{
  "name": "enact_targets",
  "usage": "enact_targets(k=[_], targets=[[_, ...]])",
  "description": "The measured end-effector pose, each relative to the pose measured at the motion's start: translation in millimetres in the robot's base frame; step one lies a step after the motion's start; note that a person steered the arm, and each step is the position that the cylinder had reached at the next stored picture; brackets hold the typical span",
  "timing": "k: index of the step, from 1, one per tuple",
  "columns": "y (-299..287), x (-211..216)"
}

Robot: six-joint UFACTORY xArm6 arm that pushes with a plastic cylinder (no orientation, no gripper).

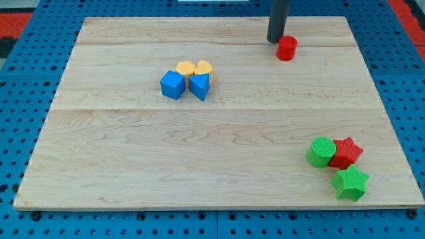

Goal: Drag the red circle to the top of the green circle

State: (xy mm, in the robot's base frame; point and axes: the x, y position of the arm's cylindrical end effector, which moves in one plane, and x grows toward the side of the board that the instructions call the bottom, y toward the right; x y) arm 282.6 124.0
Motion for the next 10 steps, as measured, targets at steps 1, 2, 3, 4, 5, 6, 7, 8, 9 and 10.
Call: enact_targets(k=[1,2,3,4,5,6,7,8,9,10], targets=[[0,56],[0,14],[15,3],[36,66],[38,96],[38,113],[58,81],[78,109],[67,161],[60,198]])
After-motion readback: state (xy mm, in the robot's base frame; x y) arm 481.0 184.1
